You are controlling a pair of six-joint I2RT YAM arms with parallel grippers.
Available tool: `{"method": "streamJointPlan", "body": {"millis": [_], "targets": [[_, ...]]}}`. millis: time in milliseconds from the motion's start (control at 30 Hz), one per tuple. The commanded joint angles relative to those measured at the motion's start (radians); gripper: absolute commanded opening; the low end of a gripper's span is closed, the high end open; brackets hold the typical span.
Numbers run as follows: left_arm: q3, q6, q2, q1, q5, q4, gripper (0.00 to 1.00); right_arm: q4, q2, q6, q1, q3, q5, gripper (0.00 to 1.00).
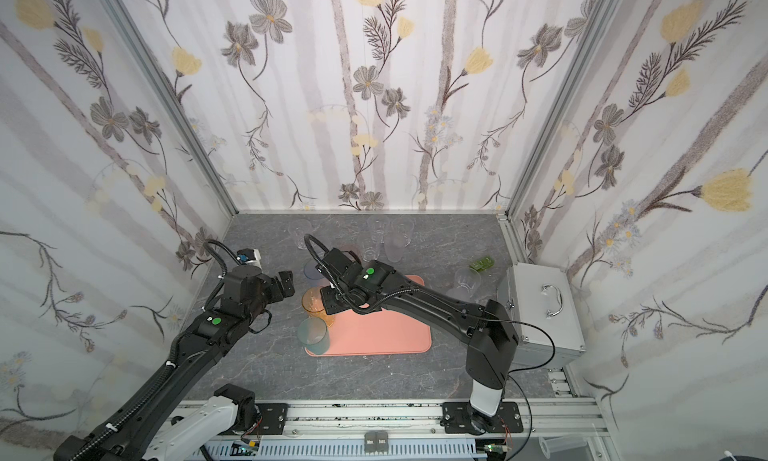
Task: Place the glasses into the tray
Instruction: 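Lower the teal cup onto the tray and open the right gripper, then raise the right gripper and withdraw it toward the far wall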
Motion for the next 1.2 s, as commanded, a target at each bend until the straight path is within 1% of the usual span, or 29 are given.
{"method": "streamJointPlan", "body": {"millis": [0, 100, 167, 367, 533, 767, 867, 1000, 1167], "targets": [[0.009, -0.016, 0.012, 0.001, -0.019, 0.020, 1.00, 0.043, 0.004, 0.038, -0.020, -0.059, 0.045, 0.33], [0.007, -0.026, 0.017, 0.002, -0.008, 0.025, 1.00, 0.061, 0.032, 0.034, -0.021, -0.085, 0.075, 0.29], [0.005, -0.030, 0.020, 0.002, -0.004, 0.029, 1.00, 0.078, 0.064, 0.032, -0.021, -0.082, 0.076, 0.28], [0.014, -0.031, 0.033, 0.002, 0.003, 0.035, 1.00, 0.171, 0.155, 0.045, -0.020, -0.070, -0.009, 0.27], [0.013, -0.033, 0.020, 0.002, 0.004, 0.035, 1.00, 0.182, 0.180, 0.043, -0.023, -0.062, -0.018, 0.26], [0.020, -0.041, 0.032, 0.001, 0.012, 0.037, 1.00, 0.213, 0.191, 0.040, -0.026, -0.074, -0.058, 0.26], [0.026, -0.041, 0.037, 0.001, 0.017, 0.036, 1.00, 0.207, 0.193, 0.045, -0.027, -0.075, -0.056, 0.26], [0.031, -0.040, 0.037, 0.001, 0.014, 0.036, 0.99, 0.206, 0.159, 0.045, -0.040, -0.097, -0.057, 0.26], [0.041, -0.030, 0.049, 0.002, -0.006, 0.037, 0.99, 0.197, 0.083, 0.029, -0.083, -0.118, -0.046, 0.29]]}}
